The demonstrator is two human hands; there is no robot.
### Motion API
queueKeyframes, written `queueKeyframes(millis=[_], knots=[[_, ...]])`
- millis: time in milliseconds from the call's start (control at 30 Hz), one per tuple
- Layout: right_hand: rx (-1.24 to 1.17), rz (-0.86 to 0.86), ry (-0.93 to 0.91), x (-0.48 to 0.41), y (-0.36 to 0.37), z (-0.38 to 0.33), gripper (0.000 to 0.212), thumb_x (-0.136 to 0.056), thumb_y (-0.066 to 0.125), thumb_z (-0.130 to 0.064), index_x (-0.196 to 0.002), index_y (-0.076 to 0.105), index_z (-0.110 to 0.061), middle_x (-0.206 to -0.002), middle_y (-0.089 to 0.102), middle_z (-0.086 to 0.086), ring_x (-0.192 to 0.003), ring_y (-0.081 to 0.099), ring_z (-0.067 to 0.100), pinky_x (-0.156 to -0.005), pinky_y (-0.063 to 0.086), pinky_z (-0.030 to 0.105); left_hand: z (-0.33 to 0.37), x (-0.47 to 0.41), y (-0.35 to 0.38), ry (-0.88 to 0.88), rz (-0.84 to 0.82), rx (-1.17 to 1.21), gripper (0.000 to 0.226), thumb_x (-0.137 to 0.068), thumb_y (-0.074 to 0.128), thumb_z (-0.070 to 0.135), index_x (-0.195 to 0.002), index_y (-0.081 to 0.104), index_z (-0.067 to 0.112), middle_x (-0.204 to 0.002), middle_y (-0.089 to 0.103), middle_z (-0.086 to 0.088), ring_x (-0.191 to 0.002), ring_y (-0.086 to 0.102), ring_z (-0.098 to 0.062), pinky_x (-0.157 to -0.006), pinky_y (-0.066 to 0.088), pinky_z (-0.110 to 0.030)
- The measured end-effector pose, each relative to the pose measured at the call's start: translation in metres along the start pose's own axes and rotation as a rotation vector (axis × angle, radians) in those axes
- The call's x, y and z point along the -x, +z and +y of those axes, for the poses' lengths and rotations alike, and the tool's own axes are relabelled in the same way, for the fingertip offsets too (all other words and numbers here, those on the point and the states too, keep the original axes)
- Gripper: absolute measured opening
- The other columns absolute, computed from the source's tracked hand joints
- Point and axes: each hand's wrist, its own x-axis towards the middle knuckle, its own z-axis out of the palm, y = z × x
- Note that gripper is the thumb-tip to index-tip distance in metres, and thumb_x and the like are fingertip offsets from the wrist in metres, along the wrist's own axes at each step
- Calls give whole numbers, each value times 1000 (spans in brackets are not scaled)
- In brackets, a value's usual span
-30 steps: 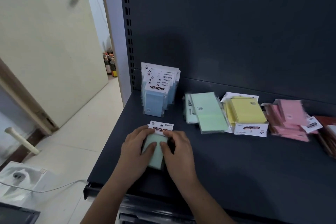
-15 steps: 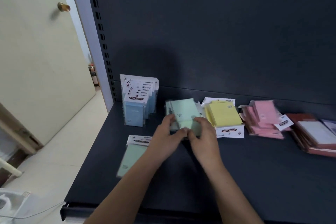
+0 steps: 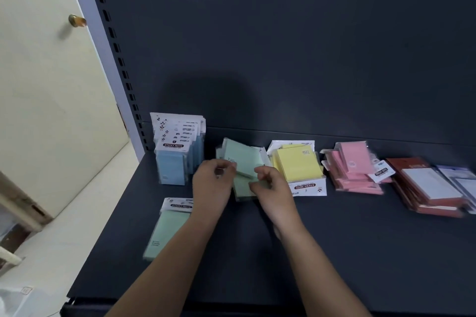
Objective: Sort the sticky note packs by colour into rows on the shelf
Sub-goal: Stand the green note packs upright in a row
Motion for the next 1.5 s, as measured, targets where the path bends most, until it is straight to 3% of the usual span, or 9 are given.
queueKeyframes(millis=[200, 300, 433, 600, 800, 900, 1000, 1267, 1500], knots=[[-8, 106, -137, 16, 1, 1, 12, -86, 61, -10, -95, 60, -19, -89, 64, -4, -88, 59, 7, -75, 42, 8, 5, 15, -15, -131, 96, 333, 32, -78, 67, 2, -56, 46, 12, -60, 53, -8, -60, 54, -21, -66, 49, -35], [-81, 127, -156, 27, 0, 1, 10, -87, 61, -15, -93, 60, -23, -91, 66, -2, -88, 61, 7, -80, 46, 19, 6, 33, -25, -133, 3, 457, 33, -80, 58, -11, -63, 40, 11, -59, 49, -5, -52, 53, -17, -59, 50, -35], [-395, 52, 11, 40, -12, -4, 12, -88, 58, -3, -97, 59, -11, -81, 65, 0, -71, 59, 8, -61, 47, 13, 4, 57, -43, -71, -151, 513, 27, -81, 54, -16, -72, 42, 7, -56, 57, 5, -48, 52, -14, -46, 48, -22], [-655, -72, 201, 61, -25, 2, 23, -84, 57, 7, -103, 57, -5, -86, 66, 10, -72, 64, 15, -60, 55, 22, -6, 80, -54, -42, -312, 514, 27, -76, 62, -16, -76, 51, 8, -69, 58, 4, -67, 55, -7, -57, 46, -15], [-343, -198, 137, 87, -21, 20, 32, -82, 63, -1, -103, 65, -25, -109, 66, -5, -92, 61, 15, -84, 51, 28, -25, 84, -55, -122, -186, 420, 21, -80, 63, -8, -83, 57, 12, -84, 64, -8, -75, 59, -15, -66, 47, -25], [-109, -200, 98, 92, -15, 24, 34, -86, 59, -2, -104, 64, -30, -72, 61, -3, -68, 51, 16, -67, 42, 10, -37, 84, -55, -75, -199, 266, 28, -79, 61, -11, -86, 57, 16, -98, 60, -10, -84, 59, -18, -70, 48, -21], [-12, -148, 84, 89, -12, 31, 35, -87, 56, 0, -101, 63, -31, -47, 39, -16, -53, 34, 6, -54, 35, 11, -41, 85, -48, 11, -304, 104, 38, -75, 58, -17, -84, 55, 19, -100, 55, -4, -87, 58, -12, -67, 46, -9], [65, 104, 105, 79, -42, 41, 29, -84, 56, 0, -94, 69, -24, -59, 53, -10, -48, 39, 2, -52, 36, 16, -42, 98, -6, 247, -425, -51, 30, -73, 66, -2, -86, 56, 24, -97, 55, 7, -93, 53, -1, -84, 38, -12], [110, -32, -30, 75, -10, 25, 33, -85, 61, -1, -110, 63, -23, -55, 51, -27, -58, 49, -10, -64, 35, 9, -38, 80, -27, 323, -188, -79, 28, -72, 69, -5, -87, 62, 18, -97, 57, 5, -95, 50, 10, -82, 32, 0]])
